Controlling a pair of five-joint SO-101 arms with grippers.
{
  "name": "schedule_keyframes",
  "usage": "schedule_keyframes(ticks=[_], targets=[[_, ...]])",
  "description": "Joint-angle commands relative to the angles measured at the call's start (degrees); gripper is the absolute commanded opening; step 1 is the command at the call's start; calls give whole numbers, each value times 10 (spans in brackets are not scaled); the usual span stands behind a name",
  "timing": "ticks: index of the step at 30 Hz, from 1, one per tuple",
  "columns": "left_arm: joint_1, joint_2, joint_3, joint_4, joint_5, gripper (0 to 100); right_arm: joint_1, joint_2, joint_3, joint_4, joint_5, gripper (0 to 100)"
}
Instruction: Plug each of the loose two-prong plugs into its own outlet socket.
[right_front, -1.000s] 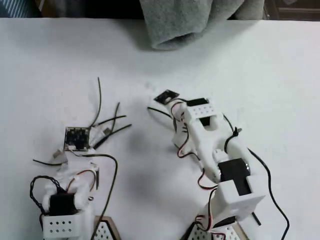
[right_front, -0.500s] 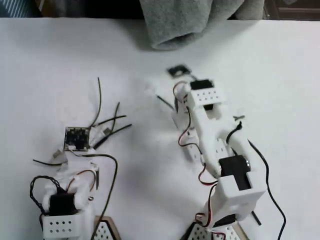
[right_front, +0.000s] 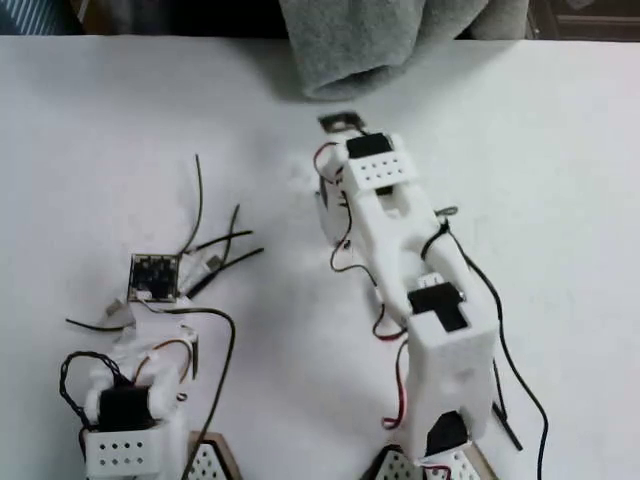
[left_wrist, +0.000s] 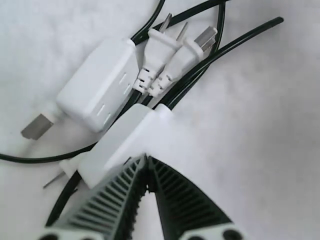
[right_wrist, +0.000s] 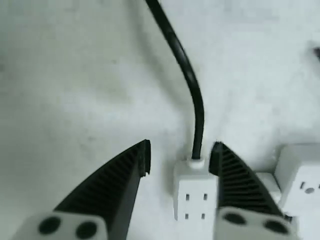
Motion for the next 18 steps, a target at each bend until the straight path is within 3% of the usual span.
schedule_keyframes(ticks=[1,10,18], targets=[[2,2,-1,-10,0,24,19,7,-36,73,65,273],[2,2,-1,-10,0,24,41,-98,54,40,75,273],[2,2,-1,-10,0,24,36,-220,310,-166,75,274]])
